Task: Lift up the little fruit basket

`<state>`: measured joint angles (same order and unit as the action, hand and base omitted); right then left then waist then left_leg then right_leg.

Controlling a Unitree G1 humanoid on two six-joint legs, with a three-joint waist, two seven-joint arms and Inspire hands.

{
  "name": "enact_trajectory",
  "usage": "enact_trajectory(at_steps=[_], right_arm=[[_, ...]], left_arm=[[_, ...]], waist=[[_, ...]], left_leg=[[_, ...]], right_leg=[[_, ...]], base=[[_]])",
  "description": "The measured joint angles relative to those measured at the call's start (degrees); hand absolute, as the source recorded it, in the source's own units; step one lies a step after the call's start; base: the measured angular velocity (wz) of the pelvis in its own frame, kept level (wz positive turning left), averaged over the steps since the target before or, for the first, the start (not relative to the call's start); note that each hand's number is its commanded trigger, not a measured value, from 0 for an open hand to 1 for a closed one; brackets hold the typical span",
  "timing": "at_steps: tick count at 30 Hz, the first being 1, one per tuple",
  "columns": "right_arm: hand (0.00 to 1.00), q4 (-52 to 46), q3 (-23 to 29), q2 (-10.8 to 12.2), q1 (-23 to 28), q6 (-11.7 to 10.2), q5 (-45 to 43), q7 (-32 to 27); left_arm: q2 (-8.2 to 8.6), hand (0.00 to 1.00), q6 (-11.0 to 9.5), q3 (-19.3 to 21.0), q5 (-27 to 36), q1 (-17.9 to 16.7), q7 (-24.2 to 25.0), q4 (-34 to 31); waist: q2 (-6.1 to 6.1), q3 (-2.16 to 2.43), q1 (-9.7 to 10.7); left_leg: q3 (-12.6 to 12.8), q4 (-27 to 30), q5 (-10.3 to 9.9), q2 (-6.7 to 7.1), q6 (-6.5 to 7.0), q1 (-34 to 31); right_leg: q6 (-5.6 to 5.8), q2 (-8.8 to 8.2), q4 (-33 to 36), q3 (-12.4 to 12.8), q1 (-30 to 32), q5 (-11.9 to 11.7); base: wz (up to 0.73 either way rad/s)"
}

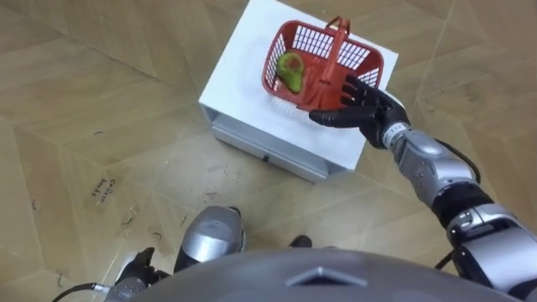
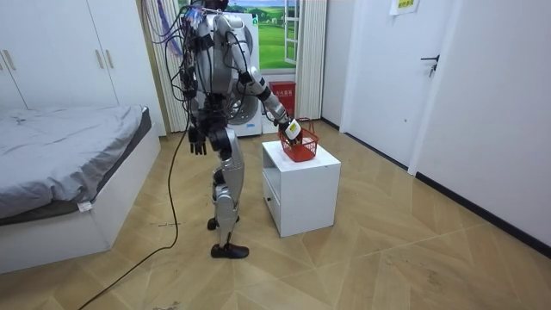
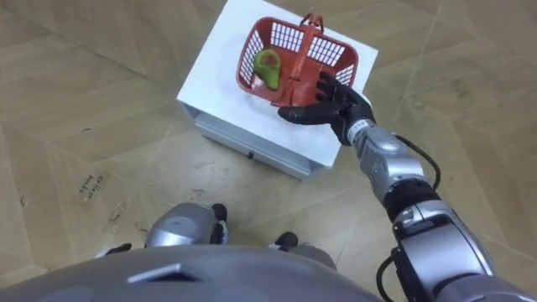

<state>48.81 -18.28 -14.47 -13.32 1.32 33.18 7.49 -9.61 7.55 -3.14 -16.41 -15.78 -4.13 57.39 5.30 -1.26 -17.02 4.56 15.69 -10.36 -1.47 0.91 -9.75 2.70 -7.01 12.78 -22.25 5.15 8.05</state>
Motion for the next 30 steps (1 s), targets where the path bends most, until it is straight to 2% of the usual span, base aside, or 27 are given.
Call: enact_trajectory(at_steps=[5, 9, 13, 17, 19, 22, 23, 30], right_arm=[[0.00, 1.13, 1.77, 0.14, 0.04, -0.31, -1.70, -1.52], [0.00, 0.94, 2.17, 0.83, 0.62, -0.57, -5.18, -4.52], [0.00, -1.92, 4.52, 1.21, 1.92, -0.80, -8.99, -8.25], [0.00, -7.78, 6.12, 1.15, 5.41, -2.75, -9.24, -11.55], [0.00, -9.87, 6.13, 1.13, 6.95, -3.77, -9.69, -12.29], [0.00, -13.18, 6.23, 1.11, 9.10, -3.88, -10.22, -12.74], [0.00, -14.60, 6.53, 1.11, 9.86, -3.92, -11.16, -12.79], [0.00, -18.64, 7.94, 1.05, 10.35, -5.35, -13.40, -14.09]], left_arm=[[0.34, 0.00, 0.08, 0.74, 0.02, -0.03, 0.13, 0.52], [1.18, 0.00, 0.01, 0.84, -0.02, -0.35, -0.45, 0.60], [1.94, 0.00, -0.53, 1.84, -0.05, -0.57, -0.73, 0.95], [1.94, 0.00, -1.35, 2.54, -0.02, -1.28, -1.03, 0.89], [1.94, 0.00, -1.81, 2.88, 0.01, -1.47, -1.48, 0.72], [1.93, 0.00, -2.82, 2.96, 0.03, -1.58, -1.69, 0.67], [1.97, 0.00, -2.98, 2.98, 0.00, -1.73, -1.69, 0.40], [1.95, 0.00, -4.05, 3.07, 0.01, -1.77, -2.07, -0.35]], waist=[[-0.73, 0.55, 0.84], [-0.72, 0.52, 1.37], [-0.44, 0.50, 2.79], [-0.04, 0.58, 3.90], [0.03, 0.60, 4.85], [-0.07, 0.55, 6.30], [-0.14, 0.56, 7.34], [-0.47, 0.54, 9.48]], left_leg=[[-0.02, -0.13, 0.01, -0.01, 0.00, 0.50], [0.05, -0.33, 0.00, 0.01, 0.00, 1.06], [0.22, -0.56, 0.00, -0.01, 0.00, 1.47], [0.90, -1.25, 0.01, -0.10, -0.01, 2.45], [0.92, -1.33, 0.00, -0.12, -0.01, 2.57], [1.40, -1.80, 0.01, -0.18, -0.01, 3.28], [1.49, -2.03, 0.00, -0.20, -0.01, 3.63], [3.70, -2.42, -0.31, -0.65, -0.16, 5.76]], right_leg=[[0.00, -0.05, -0.02, -0.29, -0.47, 0.00], [0.00, 0.00, -0.14, -0.26, -0.90, 0.00], [0.00, 0.00, -0.14, -0.10, -1.12, 0.00], [0.00, -0.02, -0.12, 0.18, -1.39, 0.00], [0.00, -0.03, -0.13, 0.14, -1.49, 0.00], [0.00, -0.04, -0.14, 0.27, -1.76, 0.01], [0.02, -0.03, -0.15, 0.31, -2.06, 0.01], [-0.11, 0.29, -0.15, 1.87, -2.66, -0.07]], base=[[0.00], [0.00], [-0.02], [-0.09], [0.00], [-0.06], [-0.08], [-0.19]])
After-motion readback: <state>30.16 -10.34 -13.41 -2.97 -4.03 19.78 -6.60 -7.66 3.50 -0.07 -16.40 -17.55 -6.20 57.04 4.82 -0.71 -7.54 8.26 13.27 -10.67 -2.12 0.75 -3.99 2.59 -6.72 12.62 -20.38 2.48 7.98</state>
